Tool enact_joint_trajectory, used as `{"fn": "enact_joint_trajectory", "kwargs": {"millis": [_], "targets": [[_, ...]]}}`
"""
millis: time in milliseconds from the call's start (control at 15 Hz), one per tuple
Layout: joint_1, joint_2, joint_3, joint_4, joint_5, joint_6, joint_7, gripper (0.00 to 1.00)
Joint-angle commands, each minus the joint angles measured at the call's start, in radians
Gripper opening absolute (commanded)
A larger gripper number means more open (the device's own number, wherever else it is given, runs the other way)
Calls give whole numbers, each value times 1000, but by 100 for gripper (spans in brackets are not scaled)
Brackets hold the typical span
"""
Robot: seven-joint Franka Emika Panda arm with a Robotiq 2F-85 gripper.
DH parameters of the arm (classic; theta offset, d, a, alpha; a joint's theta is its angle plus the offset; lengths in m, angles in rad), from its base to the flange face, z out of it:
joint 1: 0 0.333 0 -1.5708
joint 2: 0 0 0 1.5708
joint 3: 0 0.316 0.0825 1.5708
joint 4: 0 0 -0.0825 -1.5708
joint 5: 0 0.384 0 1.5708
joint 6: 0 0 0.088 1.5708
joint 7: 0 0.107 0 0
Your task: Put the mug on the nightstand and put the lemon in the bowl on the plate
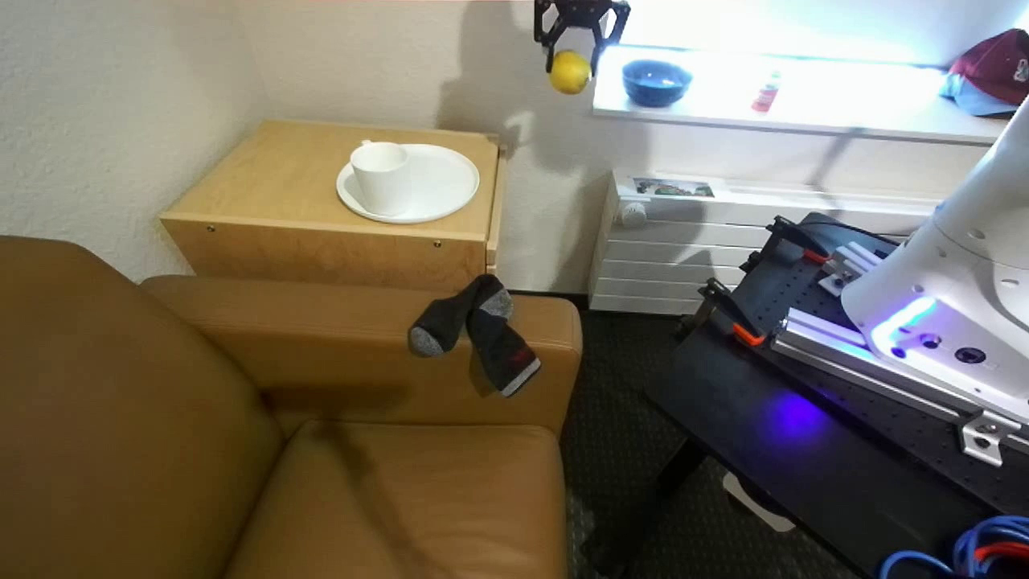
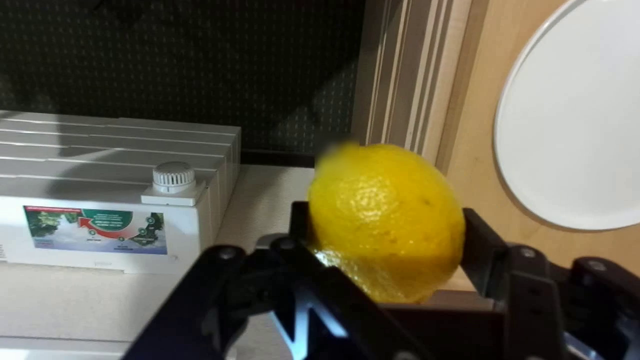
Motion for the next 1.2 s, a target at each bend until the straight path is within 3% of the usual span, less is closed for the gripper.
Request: {"fn": "enact_joint_trajectory", "kwargs": {"millis": [0, 533, 667, 800, 867, 1000, 1067, 1133], "targets": [[-82, 76, -33, 73, -76, -45, 122, 47], [-321, 73, -233, 11, -55, -50, 166, 47], [-370, 114, -259, 31, -10, -33, 186, 47], [-376, 124, -241, 38, 75, -45, 246, 47], [-384, 108, -258, 20, 17, -34, 186, 72], [-382, 120, -250, 23, 53, -34, 221, 72], [-378, 121, -244, 24, 57, -34, 235, 47], [-371, 149, -250, 50, 47, -49, 279, 47]]}}
